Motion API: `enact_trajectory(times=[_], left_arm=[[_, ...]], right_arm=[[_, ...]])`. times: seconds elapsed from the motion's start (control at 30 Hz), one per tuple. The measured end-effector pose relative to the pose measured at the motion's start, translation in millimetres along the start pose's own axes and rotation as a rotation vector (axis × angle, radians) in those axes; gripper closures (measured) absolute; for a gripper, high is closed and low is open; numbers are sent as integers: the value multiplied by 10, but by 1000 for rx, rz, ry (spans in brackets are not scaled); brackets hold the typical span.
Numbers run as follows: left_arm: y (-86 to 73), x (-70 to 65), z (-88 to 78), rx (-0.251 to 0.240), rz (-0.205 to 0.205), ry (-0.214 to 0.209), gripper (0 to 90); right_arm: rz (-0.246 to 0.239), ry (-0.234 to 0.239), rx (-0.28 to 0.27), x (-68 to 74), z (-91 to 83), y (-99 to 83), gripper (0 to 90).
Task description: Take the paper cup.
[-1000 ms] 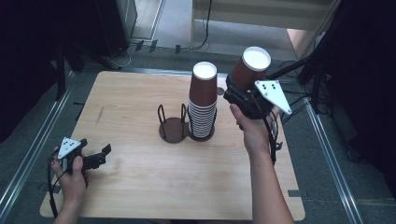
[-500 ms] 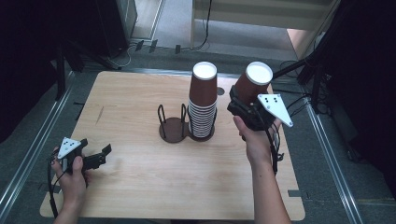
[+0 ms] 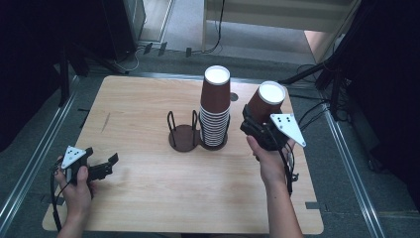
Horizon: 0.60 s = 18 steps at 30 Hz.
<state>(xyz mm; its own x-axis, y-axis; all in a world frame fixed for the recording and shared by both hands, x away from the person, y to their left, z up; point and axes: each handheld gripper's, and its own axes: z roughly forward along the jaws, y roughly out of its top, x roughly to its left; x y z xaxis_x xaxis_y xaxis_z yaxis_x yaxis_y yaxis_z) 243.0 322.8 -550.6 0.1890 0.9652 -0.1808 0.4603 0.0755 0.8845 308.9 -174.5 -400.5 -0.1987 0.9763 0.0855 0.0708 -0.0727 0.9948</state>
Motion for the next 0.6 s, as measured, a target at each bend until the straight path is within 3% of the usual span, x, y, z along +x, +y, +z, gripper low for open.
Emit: enact_trajectory(times=[0.37,0.6], left_arm=[[3,2,3,11,1,-1,12],[2,-6,5,10,9,-2,12]], right_arm=[[29,-11,33,-65,-104,-241,117],[20,-24,43,-98,-180,-399,117]])
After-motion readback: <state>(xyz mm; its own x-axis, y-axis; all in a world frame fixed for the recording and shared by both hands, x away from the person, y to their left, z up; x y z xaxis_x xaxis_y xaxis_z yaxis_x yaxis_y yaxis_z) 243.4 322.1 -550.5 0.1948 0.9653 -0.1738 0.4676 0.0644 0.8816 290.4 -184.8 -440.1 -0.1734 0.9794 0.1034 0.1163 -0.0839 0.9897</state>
